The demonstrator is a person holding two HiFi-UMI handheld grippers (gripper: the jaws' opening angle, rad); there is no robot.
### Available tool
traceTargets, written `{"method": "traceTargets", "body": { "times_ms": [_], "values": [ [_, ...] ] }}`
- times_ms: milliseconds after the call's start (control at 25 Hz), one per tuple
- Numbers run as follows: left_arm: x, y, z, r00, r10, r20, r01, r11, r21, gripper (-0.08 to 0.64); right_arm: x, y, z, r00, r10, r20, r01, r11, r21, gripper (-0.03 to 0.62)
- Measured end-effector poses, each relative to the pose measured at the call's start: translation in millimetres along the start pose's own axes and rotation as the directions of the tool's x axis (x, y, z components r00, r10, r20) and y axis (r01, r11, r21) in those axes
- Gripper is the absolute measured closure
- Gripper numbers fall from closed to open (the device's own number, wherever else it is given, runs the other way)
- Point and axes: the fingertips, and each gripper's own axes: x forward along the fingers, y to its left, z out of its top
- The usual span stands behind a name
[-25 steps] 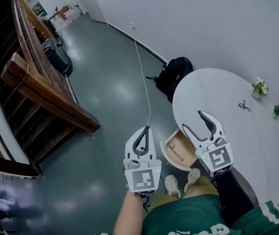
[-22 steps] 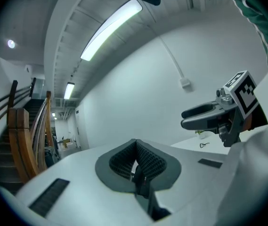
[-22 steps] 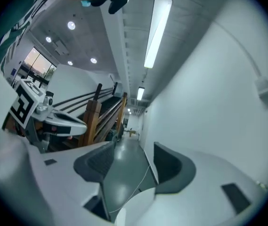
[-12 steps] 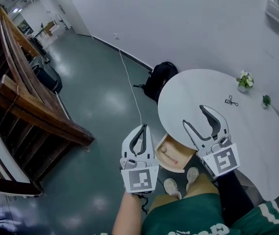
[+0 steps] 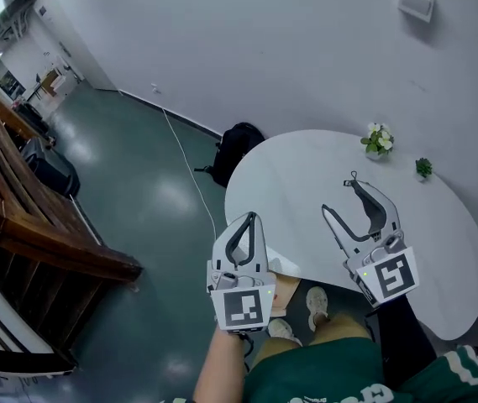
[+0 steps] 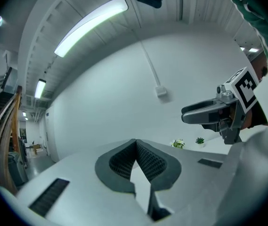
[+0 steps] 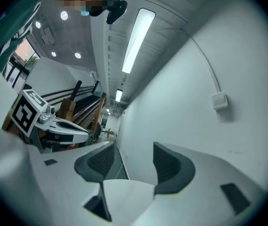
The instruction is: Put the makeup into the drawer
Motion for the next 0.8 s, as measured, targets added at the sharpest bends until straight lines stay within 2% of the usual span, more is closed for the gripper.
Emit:
{"method": "traceTargets", "body": {
  "times_ms": [240, 480, 560, 680, 800],
  "values": [
    [60.4, -51.4, 9.9, 0.998, -0.057, 0.013, 0.057, 0.998, 0.012, 0.56, -5.7, -74.6, -17.9, 0.999, -0.033, -0.003, 0.033, 0.999, 0.018, 0.327],
    [105.2, -79.1, 3.4, 0.999, -0.053, -0.001, 0.053, 0.999, 0.004, 0.56, 3.8, -118.0, -45.0, 1.0, 0.005, -0.024, -0.004, 0.999, 0.035, 0.327],
    [114.3, -87.9, 0.4, 0.998, -0.064, -0.009, 0.064, 0.998, 0.004, 0.56, 8.8, -123.7, -56.2, 0.997, 0.038, -0.068, -0.035, 0.999, 0.04, 0.34],
    [124.2, -96.2, -7.5, 0.997, -0.069, -0.032, 0.069, 0.998, 0.003, 0.56, 18.8, -121.4, -86.6, 0.974, 0.142, -0.178, -0.136, 0.99, 0.042, 0.347],
    [132.8, -102.7, -15.8, 0.996, -0.077, -0.052, 0.077, 0.997, 0.002, 0.56, 28.1, -117.7, -133.7, 0.918, 0.257, -0.303, -0.263, 0.965, 0.02, 0.354]
  ]
}}
